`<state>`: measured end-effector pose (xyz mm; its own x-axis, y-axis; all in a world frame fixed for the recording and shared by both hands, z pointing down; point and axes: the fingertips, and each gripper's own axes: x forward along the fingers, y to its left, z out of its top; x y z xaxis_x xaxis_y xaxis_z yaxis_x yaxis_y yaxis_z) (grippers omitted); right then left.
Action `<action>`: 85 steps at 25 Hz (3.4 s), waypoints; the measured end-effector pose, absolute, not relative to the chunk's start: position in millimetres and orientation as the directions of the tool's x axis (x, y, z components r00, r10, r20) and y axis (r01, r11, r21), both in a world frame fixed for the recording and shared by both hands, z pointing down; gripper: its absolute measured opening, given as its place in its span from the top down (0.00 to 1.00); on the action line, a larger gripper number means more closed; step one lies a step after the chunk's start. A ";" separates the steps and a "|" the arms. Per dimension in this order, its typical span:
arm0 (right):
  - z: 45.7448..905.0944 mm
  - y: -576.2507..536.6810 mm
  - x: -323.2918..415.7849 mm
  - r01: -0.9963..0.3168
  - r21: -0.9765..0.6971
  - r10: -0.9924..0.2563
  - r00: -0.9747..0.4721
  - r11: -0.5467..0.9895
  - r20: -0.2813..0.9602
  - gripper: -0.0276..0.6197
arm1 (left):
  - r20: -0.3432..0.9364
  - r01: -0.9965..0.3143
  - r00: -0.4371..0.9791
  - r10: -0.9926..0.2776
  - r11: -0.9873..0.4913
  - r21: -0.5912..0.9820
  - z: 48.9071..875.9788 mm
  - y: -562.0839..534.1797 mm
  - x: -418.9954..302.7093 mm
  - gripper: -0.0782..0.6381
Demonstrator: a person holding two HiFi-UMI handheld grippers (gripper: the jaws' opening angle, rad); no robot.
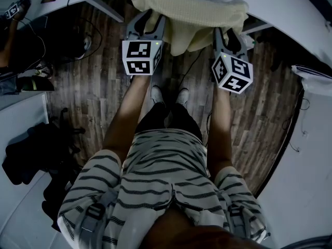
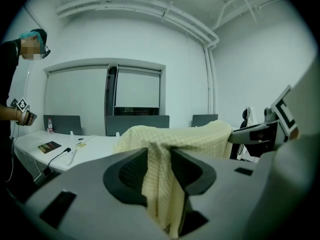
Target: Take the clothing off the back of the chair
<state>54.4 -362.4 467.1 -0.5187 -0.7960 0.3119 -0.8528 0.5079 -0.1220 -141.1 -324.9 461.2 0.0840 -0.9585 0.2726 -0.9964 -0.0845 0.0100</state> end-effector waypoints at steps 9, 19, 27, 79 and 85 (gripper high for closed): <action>467.1 -368.0 54.7 -0.839 -0.123 -0.782 -0.540 0.530 0.311 0.80 | 0.274 -0.993 0.112 -0.955 -0.116 -0.001 461.2 -332.7 -132.4 0.78; 463.7 -360.4 52.0 -0.834 -0.104 -0.783 -0.546 0.542 0.298 0.92 | 0.268 -0.994 0.106 -0.958 -0.113 -0.011 458.4 -325.4 -132.0 0.85; 462.1 -358.9 52.8 -0.837 -0.118 -0.785 -0.543 0.534 0.297 0.92 | 0.265 -0.995 0.100 -0.959 -0.104 -0.001 457.3 -323.0 -133.1 0.85; 377.1 -356.7 56.0 -0.846 -0.077 -0.831 -0.532 0.527 0.159 0.92 | 0.119 -0.997 0.075 -0.990 -0.074 0.017 371.2 -312.8 -128.9 0.85; 366.7 -357.0 56.4 -0.846 -0.070 -0.835 -0.533 0.528 0.137 0.92 | 0.096 -0.997 0.074 -0.993 -0.072 0.017 361.2 -312.2 -128.4 0.85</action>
<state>56.4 -357.0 366.7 -0.5325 -0.8353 0.1366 -0.8463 0.5281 -0.0699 -128.4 -312.2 361.2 0.0737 -0.9927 0.0959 -0.9972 -0.0725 0.0167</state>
